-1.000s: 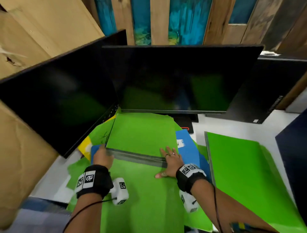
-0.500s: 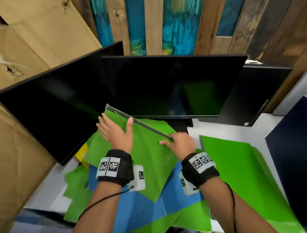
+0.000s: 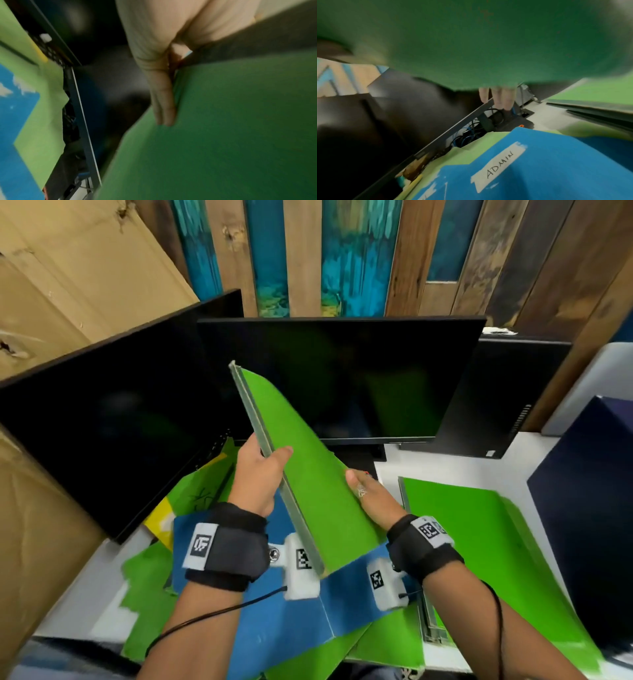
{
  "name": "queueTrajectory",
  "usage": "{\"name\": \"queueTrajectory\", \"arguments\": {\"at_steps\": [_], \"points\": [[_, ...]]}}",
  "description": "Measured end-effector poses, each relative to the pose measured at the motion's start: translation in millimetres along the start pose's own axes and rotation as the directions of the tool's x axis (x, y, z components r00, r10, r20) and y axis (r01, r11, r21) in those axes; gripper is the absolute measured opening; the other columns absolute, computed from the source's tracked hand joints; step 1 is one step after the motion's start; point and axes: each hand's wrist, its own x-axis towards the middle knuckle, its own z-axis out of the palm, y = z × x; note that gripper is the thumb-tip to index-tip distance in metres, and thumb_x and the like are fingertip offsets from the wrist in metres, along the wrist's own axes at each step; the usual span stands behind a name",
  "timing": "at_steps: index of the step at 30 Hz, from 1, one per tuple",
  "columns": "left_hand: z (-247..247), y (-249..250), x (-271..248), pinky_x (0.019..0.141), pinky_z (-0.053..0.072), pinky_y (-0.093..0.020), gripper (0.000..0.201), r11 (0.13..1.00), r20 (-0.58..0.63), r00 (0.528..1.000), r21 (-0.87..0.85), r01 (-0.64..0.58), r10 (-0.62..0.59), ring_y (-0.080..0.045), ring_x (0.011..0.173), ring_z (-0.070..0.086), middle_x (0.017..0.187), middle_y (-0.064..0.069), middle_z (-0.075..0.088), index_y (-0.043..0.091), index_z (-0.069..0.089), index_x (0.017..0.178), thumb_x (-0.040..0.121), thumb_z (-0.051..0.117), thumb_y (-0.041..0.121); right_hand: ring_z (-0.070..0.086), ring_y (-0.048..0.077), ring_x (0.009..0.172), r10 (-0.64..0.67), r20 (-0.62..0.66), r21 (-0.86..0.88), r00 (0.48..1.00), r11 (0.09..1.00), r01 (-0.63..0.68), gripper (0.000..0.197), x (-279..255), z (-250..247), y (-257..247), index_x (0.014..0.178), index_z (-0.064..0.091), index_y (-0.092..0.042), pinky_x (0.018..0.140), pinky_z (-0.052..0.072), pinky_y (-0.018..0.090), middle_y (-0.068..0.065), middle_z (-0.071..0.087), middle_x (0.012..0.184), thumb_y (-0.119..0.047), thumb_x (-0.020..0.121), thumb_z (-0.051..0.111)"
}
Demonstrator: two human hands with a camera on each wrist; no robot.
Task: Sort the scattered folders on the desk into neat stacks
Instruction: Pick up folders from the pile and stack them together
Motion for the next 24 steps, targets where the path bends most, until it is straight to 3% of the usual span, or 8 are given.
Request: {"name": "queueTrajectory", "arguments": {"at_steps": [2, 4, 6, 9, 13, 15, 18, 24], "points": [[1.1, 7.7, -9.6, 0.067, 0.05, -0.012, 0.025, 1.0, 0.116, 0.993, -0.029, -0.006, 0.01, 0.002, 0.071, 0.061, 0.077, 0.006, 0.059, 0.019, 0.055, 0.089, 0.087, 0.053, -0.006, 0.032, 0.018, 0.138, 0.088, -0.116, 0.061, 0.989, 0.995, -0.081, 0.059, 2.7, -10.2, 9.6, 0.144, 0.032, -0.014, 0.109, 0.022, 0.023, 0.004, 0.036, 0.149, -0.047, 0.095, 0.036], [4.7, 5.9, -13.1, 0.093, 0.048, -0.028, 0.029, 1.0, 0.181, 0.983, 0.011, -0.025, 0.022, -0.014, 0.1, 0.06, 0.102, -0.003, 0.063, 0.019, 0.054, 0.106, 0.087, 0.056, -0.003, 0.031, 0.022, 0.139, 0.158, -0.196, 0.148, 0.968, 0.98, -0.13, 0.074, 3.8, -25.3, 19.2, 0.145, 0.031, -0.014, 0.115, 0.021, 0.036, 0.006, 0.032, 0.152, -0.058, 0.087, 0.042], [12.0, -4.7, -11.4, 0.105, 0.038, -0.034, 0.04, 0.992, 0.2, 0.979, 0.113, -0.049, 0.025, -0.02, 0.115, 0.051, 0.12, -0.004, 0.055, 0.015, 0.045, 0.123, 0.088, 0.056, 0.0, 0.031, 0.026, 0.139, 0.2, -0.279, 0.129, 0.939, 0.977, -0.169, 0.076, 2.4, -44.3, 31.4, 0.145, 0.032, -0.01, 0.114, 0.023, 0.039, 0.011, 0.032, 0.152, -0.053, 0.085, 0.051], [34.5, -23.2, -9.1, 0.094, 0.037, -0.024, 0.047, 0.922, 0.287, 0.955, 0.385, -0.041, -0.077, -0.018, 0.112, 0.045, 0.114, -0.003, 0.044, 0.004, 0.03, 0.127, 0.088, 0.056, 0.004, 0.045, 0.028, 0.13, 0.201, -0.463, -0.043, 0.863, 0.968, -0.248, 0.073, -11.4, -70.5, 54.4, 0.138, 0.043, -0.011, 0.108, 0.035, 0.039, 0.013, 0.047, 0.142, -0.052, 0.081, 0.061], [75.3, -66.8, -12.0, 0.086, 0.047, -0.029, 0.052, 0.783, 0.392, 0.839, 0.619, 0.063, -0.377, -0.021, 0.097, 0.045, 0.093, -0.001, 0.039, 0.007, 0.02, 0.109, 0.082, 0.064, 0.005, 0.052, 0.034, 0.122, 0.239, -0.616, -0.253, 0.751, 0.842, -0.476, 0.077, -41.9, -88.5, 92.7, 0.139, 0.039, -0.014, 0.101, 0.044, 0.046, 0.02, 0.052, 0.134, -0.061, 0.081, 0.054], [94.8, -95.2, -9.4, 0.094, 0.051, -0.037, 0.069, 0.773, 0.402, 0.828, 0.631, 0.06, -0.392, -0.024, 0.102, 0.052, 0.104, -0.007, 0.049, 0.002, 0.022, 0.124, 0.076, 0.071, 0.002, 0.044, 0.033, 0.129, 0.286, -0.65, -0.366, 0.704, 0.694, -0.62, 0.079, -55.1, -97.9, 112.4, 0.145, 0.028, -0.018, 0.105, 0.039, 0.048, 0.02, 0.043, 0.141, -0.068, 0.084, 0.037], [123.0, -129.9, -12.9, 0.1, 0.047, -0.035, 0.089, 0.761, 0.434, 0.828, 0.649, -0.013, -0.356, -0.027, 0.118, 0.054, 0.13, -0.011, 0.054, 0.004, 0.024, 0.14, 0.069, 0.078, 0.005, 0.028, 0.031, 0.139, 0.409, -0.654, -0.433, 0.636, 0.487, -0.759, 0.091, -72.0, -115.3, 135.1, 0.15, 0.016, -0.021, 0.111, 0.027, 0.051, 0.016, 0.026, 0.153, -0.078, 0.08, 0.023], [168.4, -173.8, -29.9, 0.103, 0.043, -0.033, 0.091, 0.644, 0.481, 0.782, 0.753, -0.135, -0.397, -0.029, 0.124, 0.05, 0.135, -0.015, 0.05, 0.0, 0.024, 0.142, 0.073, 0.077, 0.024, 0.026, 0.034, 0.138, 0.493, -0.671, -0.434, 0.554, 0.345, -0.832, 0.114, -93.3, -140.4, 156.5, 0.146, 0.025, -0.014, 0.109, 0.024, 0.053, 0.016, 0.027, 0.151, -0.091, 0.062, 0.033]]}}
